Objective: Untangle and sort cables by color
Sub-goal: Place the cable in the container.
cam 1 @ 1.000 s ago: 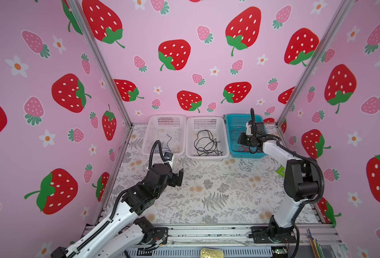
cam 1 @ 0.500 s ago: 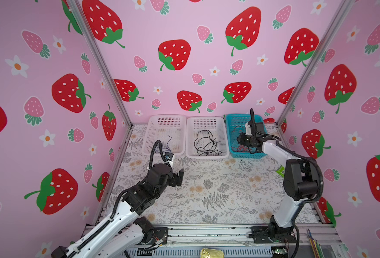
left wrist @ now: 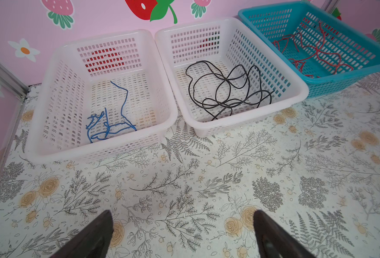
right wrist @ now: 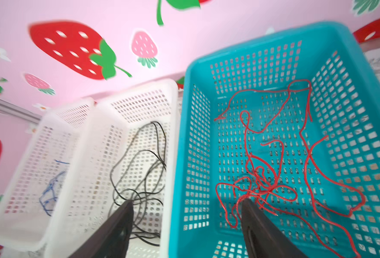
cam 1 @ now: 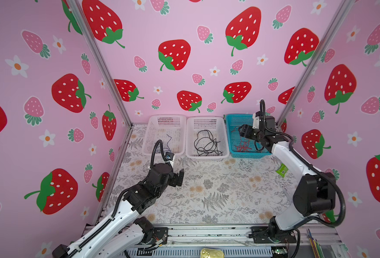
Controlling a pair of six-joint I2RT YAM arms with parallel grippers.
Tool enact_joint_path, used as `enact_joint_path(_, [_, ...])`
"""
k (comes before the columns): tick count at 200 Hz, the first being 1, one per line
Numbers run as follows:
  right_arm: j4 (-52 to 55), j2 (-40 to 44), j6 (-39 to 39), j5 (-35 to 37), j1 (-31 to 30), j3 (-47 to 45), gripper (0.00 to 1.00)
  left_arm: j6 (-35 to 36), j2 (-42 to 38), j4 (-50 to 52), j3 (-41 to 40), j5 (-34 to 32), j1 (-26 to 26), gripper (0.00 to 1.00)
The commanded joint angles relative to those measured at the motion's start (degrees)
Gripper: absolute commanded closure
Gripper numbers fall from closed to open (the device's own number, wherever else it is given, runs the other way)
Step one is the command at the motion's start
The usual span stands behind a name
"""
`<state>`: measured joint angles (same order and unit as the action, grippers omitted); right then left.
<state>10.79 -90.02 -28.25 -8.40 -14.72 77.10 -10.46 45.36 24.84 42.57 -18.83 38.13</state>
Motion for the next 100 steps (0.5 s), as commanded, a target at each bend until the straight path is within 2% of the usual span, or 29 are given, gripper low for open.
enact_joint_path(1, [-0.9, 5.0, 1.4, 1.7, 0.3, -1.6, 0.14, 0.1, 0.3, -0.6, -0.4, -0.3, -0.2, 0.01])
enact_joint_path(9, [-1.3, 6.6, 1.8, 2.3, 0.2, -2.7, 0.09, 0.1, 0.4, -0.6, -0.3, -0.4, -0.2, 0.01])
enact_joint_path(16, [-1.6, 8.1, 2.1, 3.1, 0.3, -3.6, 0.0, 0.1, 0.5, -0.6, -0.3, -0.4, -0.2, 0.01])
enact_joint_path(61, [-6.6, 18.5, 4.2, 8.1, 0.3, -12.8, 0.01, -0.5, 1.0, -0.6, -0.3, -0.9, -0.2, 0.01])
enact_joint_path(100, [-21.5, 30.3, 7.2, 16.3, 0.3, -31.3, 0.01, -2.2, 2.4, -0.3, 0.0, -2.2, -0.2, 0.01])
